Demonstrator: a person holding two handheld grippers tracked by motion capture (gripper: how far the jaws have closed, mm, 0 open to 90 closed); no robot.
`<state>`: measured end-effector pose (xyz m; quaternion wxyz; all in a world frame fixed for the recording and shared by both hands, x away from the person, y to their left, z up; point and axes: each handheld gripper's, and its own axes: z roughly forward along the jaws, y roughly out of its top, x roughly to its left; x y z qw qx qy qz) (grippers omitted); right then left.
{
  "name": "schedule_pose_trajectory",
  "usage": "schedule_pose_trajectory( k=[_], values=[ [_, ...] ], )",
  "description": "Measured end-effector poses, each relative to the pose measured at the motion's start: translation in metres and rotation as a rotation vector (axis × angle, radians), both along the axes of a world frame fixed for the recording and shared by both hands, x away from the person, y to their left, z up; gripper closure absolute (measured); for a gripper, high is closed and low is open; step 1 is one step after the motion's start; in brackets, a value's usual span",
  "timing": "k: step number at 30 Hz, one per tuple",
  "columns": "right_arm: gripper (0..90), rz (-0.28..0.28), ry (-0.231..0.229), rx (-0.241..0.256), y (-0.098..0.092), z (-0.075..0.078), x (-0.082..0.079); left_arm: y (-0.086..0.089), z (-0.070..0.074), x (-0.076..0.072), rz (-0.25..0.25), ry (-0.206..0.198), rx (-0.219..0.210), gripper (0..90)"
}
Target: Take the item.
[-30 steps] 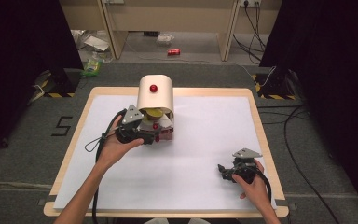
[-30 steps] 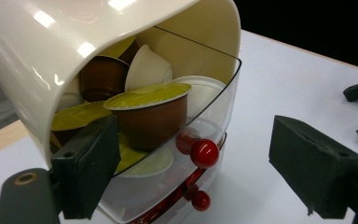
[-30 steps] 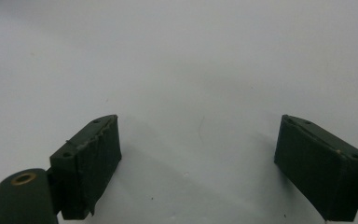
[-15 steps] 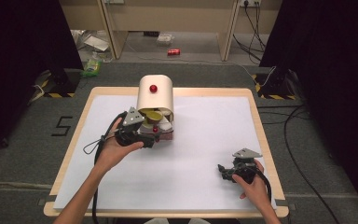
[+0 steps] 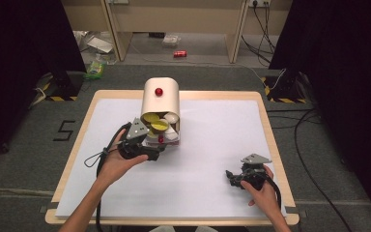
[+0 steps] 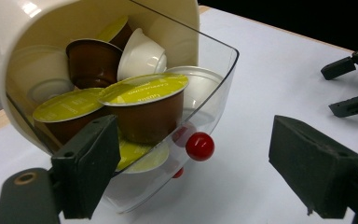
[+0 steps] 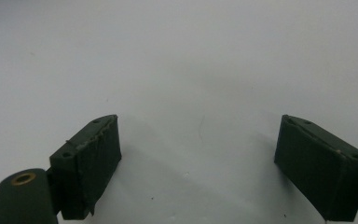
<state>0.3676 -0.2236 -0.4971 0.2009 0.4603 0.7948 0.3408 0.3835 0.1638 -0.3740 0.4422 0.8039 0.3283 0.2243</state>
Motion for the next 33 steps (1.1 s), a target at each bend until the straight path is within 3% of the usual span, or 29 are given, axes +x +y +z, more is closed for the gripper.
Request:
schedule_pose_trajectory(
  k=[33],
  values=[
    [14.8, 0.000, 0.000, 0.000, 0.000, 0.000, 0.000, 0.000, -0.009, -0.026, -0.010, -0.020, -0.015, 16.3]
  ],
)
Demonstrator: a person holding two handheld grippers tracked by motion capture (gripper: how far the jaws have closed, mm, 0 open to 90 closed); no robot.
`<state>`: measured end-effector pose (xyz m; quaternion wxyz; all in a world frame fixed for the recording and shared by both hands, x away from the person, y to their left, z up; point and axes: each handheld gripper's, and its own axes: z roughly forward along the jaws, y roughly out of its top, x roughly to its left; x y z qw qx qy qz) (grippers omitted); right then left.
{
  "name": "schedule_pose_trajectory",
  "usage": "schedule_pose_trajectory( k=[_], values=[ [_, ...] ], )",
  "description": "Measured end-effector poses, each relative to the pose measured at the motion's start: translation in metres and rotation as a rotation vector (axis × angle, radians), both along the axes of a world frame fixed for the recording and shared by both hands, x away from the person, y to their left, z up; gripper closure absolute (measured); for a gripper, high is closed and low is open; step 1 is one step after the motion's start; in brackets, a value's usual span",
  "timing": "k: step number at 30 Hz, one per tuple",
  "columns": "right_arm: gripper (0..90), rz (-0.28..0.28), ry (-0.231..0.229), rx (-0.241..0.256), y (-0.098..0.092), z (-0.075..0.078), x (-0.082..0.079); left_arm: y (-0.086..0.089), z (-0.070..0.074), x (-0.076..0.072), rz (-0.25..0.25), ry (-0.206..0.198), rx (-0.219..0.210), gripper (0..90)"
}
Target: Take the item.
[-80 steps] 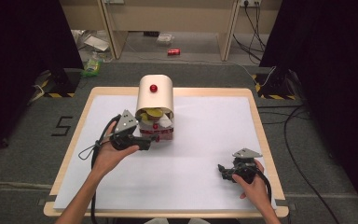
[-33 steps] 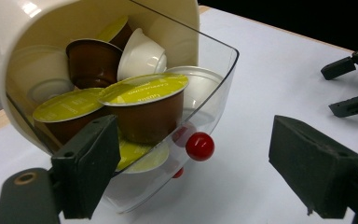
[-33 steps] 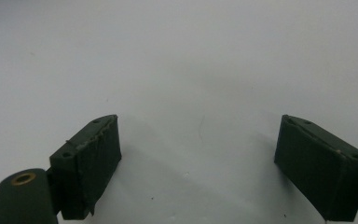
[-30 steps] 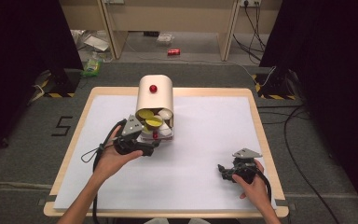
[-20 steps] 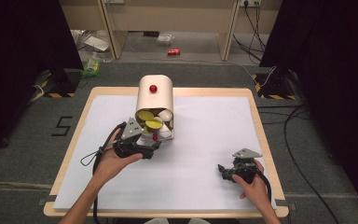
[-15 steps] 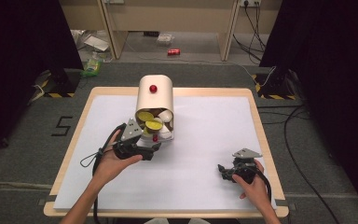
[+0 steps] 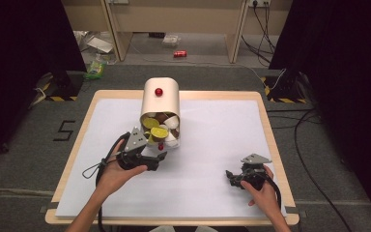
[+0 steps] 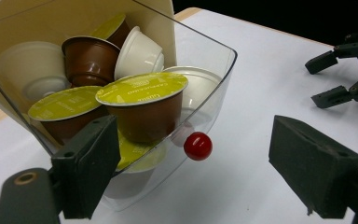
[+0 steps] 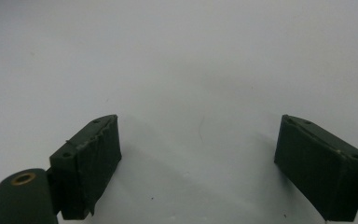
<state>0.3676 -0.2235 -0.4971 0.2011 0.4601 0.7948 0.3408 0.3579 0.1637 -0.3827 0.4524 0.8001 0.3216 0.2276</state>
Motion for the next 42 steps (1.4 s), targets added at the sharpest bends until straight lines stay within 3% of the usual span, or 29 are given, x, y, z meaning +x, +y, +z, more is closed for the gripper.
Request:
schedule_pose_trajectory(
  k=[26, 42],
  values=[
    [14.8, 0.000, 0.000, 0.000, 0.000, 0.000, 0.000, -0.001, -0.008, -0.018, 0.000, -0.012, -0.006, 16.5],
    [14.8, 0.000, 0.000, 0.000, 0.000, 0.000, 0.000, 0.003, -0.006, -0.018, 0.011, -0.003, -0.027, 18.1]
  ],
)
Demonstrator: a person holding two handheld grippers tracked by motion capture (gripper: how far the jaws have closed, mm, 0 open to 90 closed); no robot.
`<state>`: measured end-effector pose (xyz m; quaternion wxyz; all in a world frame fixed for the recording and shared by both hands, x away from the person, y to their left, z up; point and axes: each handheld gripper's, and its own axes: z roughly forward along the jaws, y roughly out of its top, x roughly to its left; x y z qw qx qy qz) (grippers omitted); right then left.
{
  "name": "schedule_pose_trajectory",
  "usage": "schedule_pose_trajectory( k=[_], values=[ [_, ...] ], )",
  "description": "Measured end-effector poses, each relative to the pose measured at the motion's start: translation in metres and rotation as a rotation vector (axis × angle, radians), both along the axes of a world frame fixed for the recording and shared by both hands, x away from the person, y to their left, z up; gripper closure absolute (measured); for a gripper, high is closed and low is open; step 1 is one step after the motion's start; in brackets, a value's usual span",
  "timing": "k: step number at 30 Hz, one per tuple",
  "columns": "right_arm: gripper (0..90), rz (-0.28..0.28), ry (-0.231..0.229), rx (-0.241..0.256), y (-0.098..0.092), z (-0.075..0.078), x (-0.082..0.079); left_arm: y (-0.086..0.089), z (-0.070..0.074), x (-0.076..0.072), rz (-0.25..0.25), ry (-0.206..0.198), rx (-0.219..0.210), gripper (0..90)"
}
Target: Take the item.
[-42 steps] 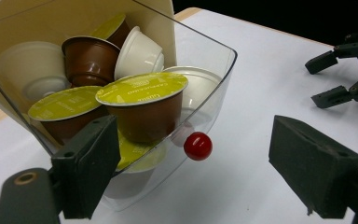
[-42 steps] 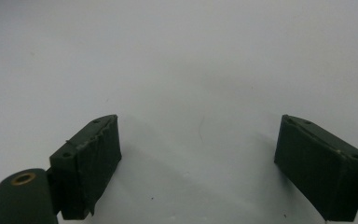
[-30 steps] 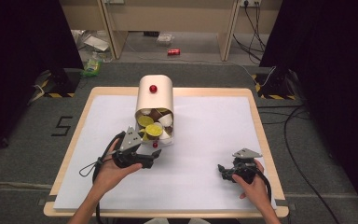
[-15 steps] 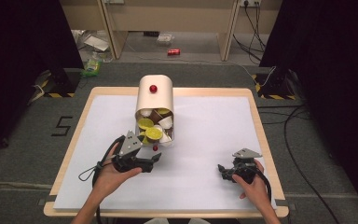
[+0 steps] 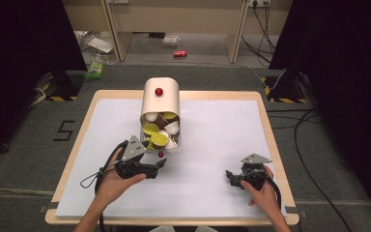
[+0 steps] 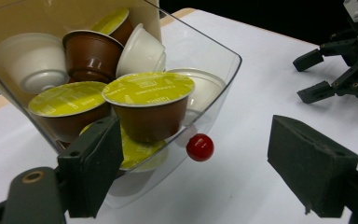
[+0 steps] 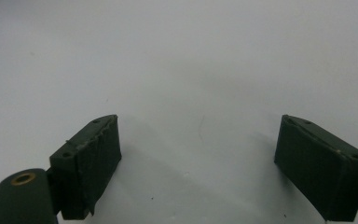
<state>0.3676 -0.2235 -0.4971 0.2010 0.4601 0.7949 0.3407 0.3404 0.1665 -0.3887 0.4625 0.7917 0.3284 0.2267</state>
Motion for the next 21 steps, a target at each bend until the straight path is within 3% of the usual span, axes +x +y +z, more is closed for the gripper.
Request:
schedule_pose_trajectory(
  k=[5, 10, 21],
  values=[
    [14.8, 0.000, 0.000, 0.000, 0.000, 0.000, 0.000, 0.003, 0.008, 0.004, 0.013, -0.013, -0.017, 18.2],
    [14.8, 0.000, 0.000, 0.000, 0.000, 0.000, 0.000, 0.001, 0.016, 0.013, 0.012, 0.000, -0.033, 18.7],
    [14.8, 0.000, 0.000, 0.000, 0.000, 0.000, 0.000, -0.005, 0.017, 0.032, 0.025, 0.037, -0.004, 25.2]
  ],
)
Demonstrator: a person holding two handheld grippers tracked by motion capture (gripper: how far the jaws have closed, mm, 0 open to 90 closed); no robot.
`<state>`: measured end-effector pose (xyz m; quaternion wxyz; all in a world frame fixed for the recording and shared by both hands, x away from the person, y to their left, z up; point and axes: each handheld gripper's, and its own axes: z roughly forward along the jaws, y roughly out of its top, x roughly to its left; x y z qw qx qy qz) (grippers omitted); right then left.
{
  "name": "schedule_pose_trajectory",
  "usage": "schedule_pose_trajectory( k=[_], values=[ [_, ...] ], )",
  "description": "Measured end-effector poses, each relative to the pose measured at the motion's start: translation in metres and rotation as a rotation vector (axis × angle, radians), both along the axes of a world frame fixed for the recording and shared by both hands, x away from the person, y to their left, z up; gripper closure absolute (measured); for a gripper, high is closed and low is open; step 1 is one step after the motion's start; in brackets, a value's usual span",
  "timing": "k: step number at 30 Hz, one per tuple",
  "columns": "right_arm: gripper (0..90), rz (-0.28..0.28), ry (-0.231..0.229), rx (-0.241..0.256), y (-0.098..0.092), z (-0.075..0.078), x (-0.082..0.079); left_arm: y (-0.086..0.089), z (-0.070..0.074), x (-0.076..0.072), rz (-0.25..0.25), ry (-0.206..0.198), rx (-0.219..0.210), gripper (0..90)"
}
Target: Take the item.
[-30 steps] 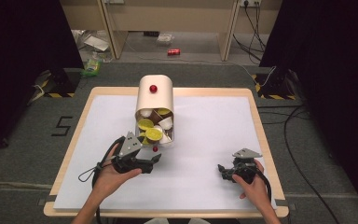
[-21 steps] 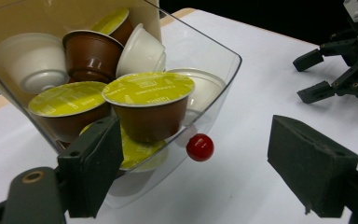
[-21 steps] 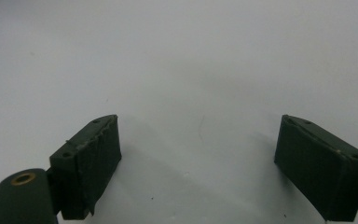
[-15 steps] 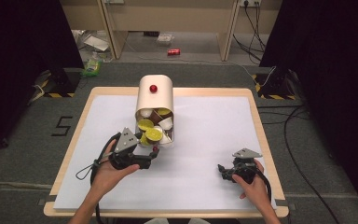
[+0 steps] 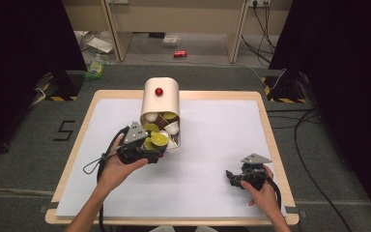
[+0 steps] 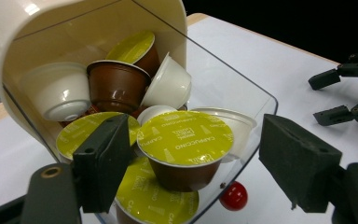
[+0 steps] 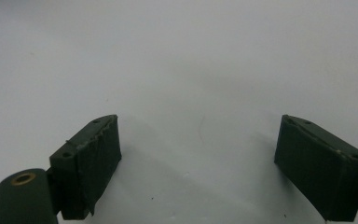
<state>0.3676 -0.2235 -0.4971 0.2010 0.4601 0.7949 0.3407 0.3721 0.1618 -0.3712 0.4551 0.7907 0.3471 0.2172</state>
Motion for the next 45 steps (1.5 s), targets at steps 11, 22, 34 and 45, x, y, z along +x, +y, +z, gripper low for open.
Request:
schedule_pose_trajectory(
  k=[11, 22, 34, 45],
  values=[
    [14.8, 0.000, 0.000, 0.000, 0.000, 0.000, 0.000, -0.001, -0.004, 0.014, 0.003, 0.053, 0.009, 30.4],
    [14.8, 0.000, 0.000, 0.000, 0.000, 0.000, 0.000, -0.004, -0.006, 0.019, -0.014, 0.088, -0.001, 37.3],
    [14.7, 0.000, 0.000, 0.000, 0.000, 0.000, 0.000, -0.003, -0.001, 0.016, -0.028, 0.079, -0.006, 38.0],
    [14.7, 0.000, 0.000, 0.000, 0.000, 0.000, 0.000, 0.013, 0.009, 0.012, -0.011, 0.057, -0.034, 38.0]
  ],
)
